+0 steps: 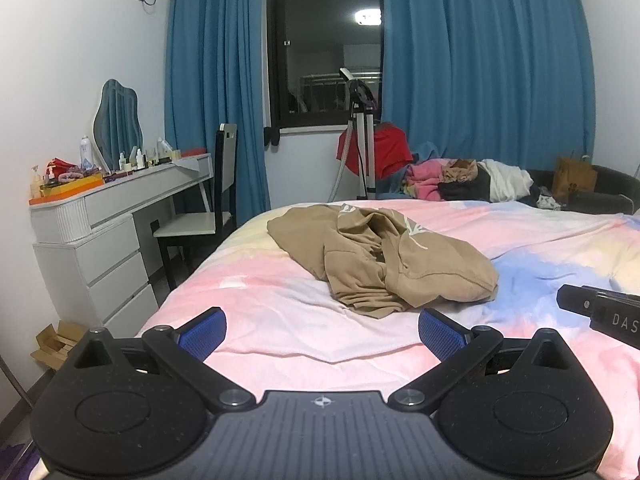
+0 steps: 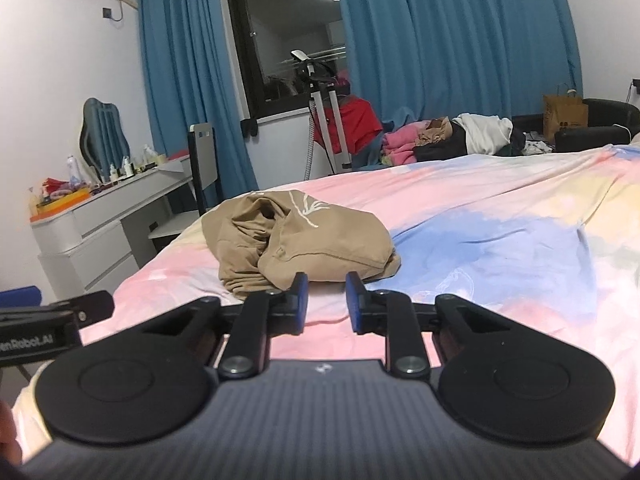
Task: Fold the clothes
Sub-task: 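Move both grippers toward the crumpled tan T-shirt on the bed, then grasp the tan T-shirt fabric with the left gripper and lift it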
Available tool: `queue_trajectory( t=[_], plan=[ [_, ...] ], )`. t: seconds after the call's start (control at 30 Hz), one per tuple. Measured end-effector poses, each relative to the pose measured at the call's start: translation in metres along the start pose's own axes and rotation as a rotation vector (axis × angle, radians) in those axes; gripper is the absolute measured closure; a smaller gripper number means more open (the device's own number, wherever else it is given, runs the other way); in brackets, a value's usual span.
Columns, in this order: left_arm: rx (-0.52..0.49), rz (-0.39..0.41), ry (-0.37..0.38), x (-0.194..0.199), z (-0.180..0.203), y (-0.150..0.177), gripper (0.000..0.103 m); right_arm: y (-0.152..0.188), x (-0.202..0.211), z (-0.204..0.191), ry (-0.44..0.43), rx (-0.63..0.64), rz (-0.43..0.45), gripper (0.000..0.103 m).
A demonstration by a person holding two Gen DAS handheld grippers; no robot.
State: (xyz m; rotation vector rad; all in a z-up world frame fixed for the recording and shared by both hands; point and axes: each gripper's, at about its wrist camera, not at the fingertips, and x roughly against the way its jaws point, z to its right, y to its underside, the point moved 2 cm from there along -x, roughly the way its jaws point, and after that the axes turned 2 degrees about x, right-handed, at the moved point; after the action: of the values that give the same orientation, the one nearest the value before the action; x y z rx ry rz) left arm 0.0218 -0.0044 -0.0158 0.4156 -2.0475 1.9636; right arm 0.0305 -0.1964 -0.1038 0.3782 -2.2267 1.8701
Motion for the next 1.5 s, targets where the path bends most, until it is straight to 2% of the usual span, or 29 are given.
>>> queue_trajectory(
  t=[0.33,0.53,0.7,0.83,0.97,1.1,1.17,1.2,1.27,1.33,1.43,1.5],
  plan=[
    [0.034,-0.028,0.015,-0.005,-0.005,0.0,0.0,0.002,0.0,-0.003,-0.004,0.01,-0.011,0.08],
    [0.005,-0.019,0.01,-0.022,-0.006,0.006,0.0,0.002,0.0,-0.002,0.022,0.004,-0.014,0.08],
    [-0.028,-0.085,0.044,-0.082,0.005,-0.001,0.001,0.003,-0.005,0.009,0.043,-0.031,-0.028,0.08],
    [0.017,-0.157,0.088,-0.146,0.012,-0.009,0.004,0.005,-0.024,0.021,0.073,-0.053,-0.046,0.08],
    [0.095,-0.158,0.123,-0.211,0.015,-0.011,0.01,0.009,-0.047,0.032,0.088,-0.066,-0.049,0.079],
    [0.127,-0.129,0.094,-0.263,0.017,-0.008,0.023,0.018,-0.072,0.04,0.088,-0.065,-0.071,0.079],
    [0.182,-0.11,0.107,-0.281,0.012,-0.008,0.026,0.022,-0.083,0.043,0.077,-0.077,-0.075,0.079],
    [0.207,-0.105,0.115,-0.289,0.009,-0.008,0.033,0.024,-0.089,0.044,0.073,-0.08,-0.08,0.079],
    [0.245,-0.109,0.14,-0.296,0.004,-0.009,0.054,0.029,-0.1,0.045,0.066,-0.081,-0.096,0.079],
    [0.262,-0.113,0.174,-0.295,0.0,-0.013,0.088,0.033,-0.109,0.044,0.056,-0.082,-0.107,0.079],
    [0.265,-0.097,0.221,-0.284,-0.006,-0.019,0.098,0.035,-0.116,0.043,0.041,-0.078,-0.102,0.079],
    [0.237,-0.06,0.244,-0.263,-0.007,-0.025,0.1,0.036,-0.116,0.042,0.036,-0.075,-0.094,0.079]
  ],
)
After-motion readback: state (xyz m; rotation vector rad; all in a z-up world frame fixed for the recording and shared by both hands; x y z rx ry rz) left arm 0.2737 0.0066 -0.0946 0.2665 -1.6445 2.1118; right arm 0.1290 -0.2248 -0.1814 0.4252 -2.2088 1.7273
